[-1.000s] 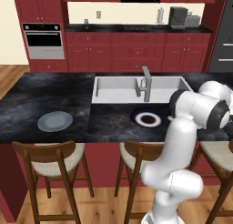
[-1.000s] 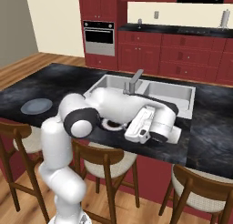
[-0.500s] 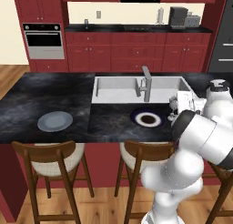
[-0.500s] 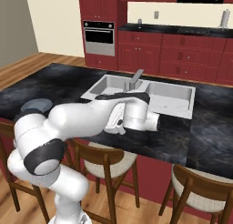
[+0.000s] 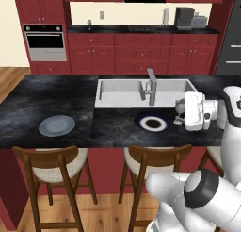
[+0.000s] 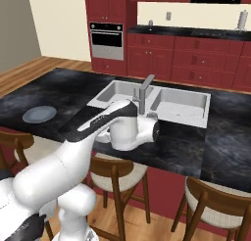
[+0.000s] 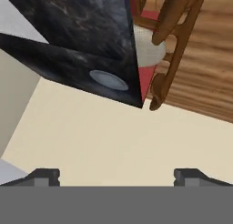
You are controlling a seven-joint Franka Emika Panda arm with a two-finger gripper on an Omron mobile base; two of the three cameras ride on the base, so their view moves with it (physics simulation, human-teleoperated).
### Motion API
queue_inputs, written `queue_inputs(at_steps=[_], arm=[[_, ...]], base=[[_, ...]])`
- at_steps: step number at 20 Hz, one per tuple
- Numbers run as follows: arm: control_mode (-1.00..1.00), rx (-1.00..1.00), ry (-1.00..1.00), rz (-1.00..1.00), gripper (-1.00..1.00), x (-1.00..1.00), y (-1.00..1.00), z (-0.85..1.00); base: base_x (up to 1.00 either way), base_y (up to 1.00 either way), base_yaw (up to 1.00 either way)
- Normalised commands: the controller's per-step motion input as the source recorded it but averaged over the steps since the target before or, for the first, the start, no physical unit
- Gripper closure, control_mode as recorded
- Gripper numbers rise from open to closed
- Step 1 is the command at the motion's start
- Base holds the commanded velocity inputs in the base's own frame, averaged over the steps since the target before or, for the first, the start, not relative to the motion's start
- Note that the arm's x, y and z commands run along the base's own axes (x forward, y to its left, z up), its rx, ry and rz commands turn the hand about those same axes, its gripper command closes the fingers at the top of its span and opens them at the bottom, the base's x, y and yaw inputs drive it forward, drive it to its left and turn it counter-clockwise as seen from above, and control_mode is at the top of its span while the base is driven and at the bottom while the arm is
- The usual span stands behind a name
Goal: Retrieve the wine glasses from the counter and place one next to each plate.
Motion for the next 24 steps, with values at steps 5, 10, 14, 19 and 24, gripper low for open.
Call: queue_inputs(at_steps=[5,10,14,19,24], arm=[[-1.00,0.11,0.00,0.23,-1.00,-0.44,0.15,0.69],[-1.00,0.17,-0.01,0.32,-1.00,-0.51,0.05,0.70],[-1.00,0.17,-0.01,0.19,-1.00,-0.72,0.00,0.26],[1.00,0.02,0.00,0.02,-1.00,-0.17,0.04,0.00],[1.00,0.00,0.00,0.00,-1.00,0.00,0.00,0.00]], base=[[0.00,0.00,0.00],[0.00,0.00,0.00],[0.00,0.00,0.00],[-0.77,0.48,0.01],[-0.86,0.99,-0.16]])
